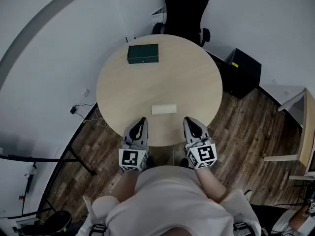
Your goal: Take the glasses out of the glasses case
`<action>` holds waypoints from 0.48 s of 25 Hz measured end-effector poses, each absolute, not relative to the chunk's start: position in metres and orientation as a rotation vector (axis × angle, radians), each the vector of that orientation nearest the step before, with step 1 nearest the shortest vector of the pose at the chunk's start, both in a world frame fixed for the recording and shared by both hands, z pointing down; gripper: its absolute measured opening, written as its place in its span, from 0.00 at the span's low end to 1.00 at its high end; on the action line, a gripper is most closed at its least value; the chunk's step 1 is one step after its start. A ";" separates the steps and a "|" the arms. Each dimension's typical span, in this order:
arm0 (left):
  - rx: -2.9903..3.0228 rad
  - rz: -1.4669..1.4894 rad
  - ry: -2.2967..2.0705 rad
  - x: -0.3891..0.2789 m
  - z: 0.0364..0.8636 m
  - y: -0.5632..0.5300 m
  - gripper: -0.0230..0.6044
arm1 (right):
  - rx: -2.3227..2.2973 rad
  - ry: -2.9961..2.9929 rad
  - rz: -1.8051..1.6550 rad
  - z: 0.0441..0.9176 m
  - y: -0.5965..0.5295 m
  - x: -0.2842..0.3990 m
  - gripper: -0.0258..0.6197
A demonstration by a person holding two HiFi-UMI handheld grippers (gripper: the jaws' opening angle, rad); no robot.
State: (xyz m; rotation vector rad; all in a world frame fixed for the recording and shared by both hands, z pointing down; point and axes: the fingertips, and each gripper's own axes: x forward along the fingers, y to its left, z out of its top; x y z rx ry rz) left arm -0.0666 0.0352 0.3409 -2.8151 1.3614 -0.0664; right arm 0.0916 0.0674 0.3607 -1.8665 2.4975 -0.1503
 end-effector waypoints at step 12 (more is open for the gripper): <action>-2.834 -0.057 1.326 -0.069 0.338 0.036 0.05 | -1.895 2.480 -0.143 0.359 0.070 0.086 0.06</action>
